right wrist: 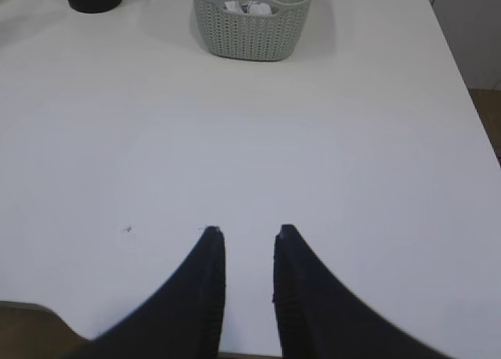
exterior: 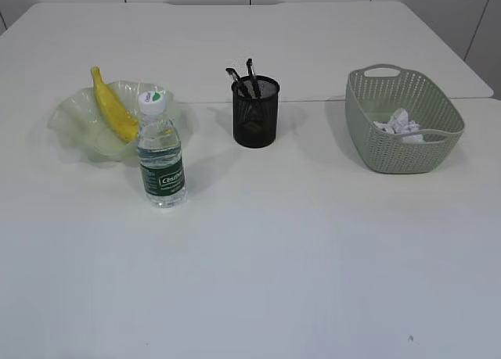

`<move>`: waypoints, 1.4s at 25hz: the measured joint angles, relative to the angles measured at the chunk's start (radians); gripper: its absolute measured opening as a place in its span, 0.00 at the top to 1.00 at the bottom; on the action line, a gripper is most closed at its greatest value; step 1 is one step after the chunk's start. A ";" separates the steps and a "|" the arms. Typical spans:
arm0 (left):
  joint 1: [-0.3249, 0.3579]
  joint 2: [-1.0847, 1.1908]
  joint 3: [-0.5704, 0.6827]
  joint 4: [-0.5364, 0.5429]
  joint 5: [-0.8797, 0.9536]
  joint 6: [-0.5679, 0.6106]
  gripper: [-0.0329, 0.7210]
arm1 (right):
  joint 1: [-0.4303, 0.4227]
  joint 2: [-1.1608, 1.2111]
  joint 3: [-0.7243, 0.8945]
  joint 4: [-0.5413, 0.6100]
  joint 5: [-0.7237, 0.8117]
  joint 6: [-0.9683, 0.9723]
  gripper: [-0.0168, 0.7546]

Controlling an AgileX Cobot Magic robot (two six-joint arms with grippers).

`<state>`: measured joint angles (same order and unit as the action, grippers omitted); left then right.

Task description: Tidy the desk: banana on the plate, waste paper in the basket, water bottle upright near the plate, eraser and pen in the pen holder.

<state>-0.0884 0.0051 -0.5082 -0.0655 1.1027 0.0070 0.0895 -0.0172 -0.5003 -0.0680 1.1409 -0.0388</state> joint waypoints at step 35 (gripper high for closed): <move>0.097 0.000 0.000 0.000 0.000 0.000 0.44 | -0.060 0.000 0.000 0.000 0.000 -0.001 0.76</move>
<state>0.0081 0.0051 -0.5082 -0.0655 1.1027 0.0070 0.0291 -0.0167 -0.5003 -0.0680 1.1409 -0.0402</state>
